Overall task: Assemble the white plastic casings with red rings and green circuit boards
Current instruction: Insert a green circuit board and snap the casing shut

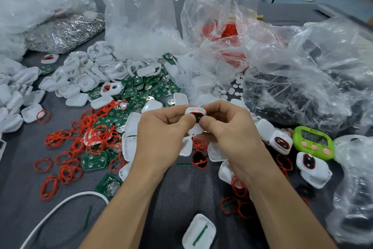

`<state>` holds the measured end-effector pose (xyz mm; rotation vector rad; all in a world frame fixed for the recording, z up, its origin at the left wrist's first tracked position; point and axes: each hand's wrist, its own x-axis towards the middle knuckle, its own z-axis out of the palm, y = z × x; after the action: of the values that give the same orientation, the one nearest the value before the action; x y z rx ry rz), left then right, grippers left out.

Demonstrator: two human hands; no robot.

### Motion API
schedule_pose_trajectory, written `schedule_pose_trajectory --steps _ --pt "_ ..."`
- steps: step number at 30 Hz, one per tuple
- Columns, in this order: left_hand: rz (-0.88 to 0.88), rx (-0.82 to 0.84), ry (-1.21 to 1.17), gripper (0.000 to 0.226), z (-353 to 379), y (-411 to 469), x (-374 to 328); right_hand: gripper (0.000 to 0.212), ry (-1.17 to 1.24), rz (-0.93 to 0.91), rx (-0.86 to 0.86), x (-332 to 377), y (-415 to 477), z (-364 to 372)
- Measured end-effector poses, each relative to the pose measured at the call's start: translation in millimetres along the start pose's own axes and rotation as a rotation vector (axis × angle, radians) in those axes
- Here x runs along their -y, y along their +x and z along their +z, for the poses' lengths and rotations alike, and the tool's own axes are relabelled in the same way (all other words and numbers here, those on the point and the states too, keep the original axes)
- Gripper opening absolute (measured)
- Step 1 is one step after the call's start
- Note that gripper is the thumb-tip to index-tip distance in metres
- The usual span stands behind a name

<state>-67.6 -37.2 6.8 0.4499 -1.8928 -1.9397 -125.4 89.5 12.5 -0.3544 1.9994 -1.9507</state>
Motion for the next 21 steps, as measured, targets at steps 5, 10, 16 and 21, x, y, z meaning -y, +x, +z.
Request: schedule_pose_trajectory --steps 5,10,16,21 --pt "-0.015 0.052 0.019 0.02 -1.3 1.6 4.4 0.03 0.037 0.021 -0.008 1.2 0.3 -1.2" --pt "-0.027 0.061 0.015 0.021 -1.7 -0.1 2.8 0.033 0.043 0.055 -0.018 0.6 1.1 -0.2" --pt "-0.03 0.091 0.01 0.026 -0.2 0.0 3.5 0.028 0.027 0.075 -0.063 -2.0 2.8 0.7" --pt "-0.068 0.067 -0.003 0.02 -1.4 1.2 4.8 0.031 0.079 0.079 -0.005 2.1 2.1 -2.5"
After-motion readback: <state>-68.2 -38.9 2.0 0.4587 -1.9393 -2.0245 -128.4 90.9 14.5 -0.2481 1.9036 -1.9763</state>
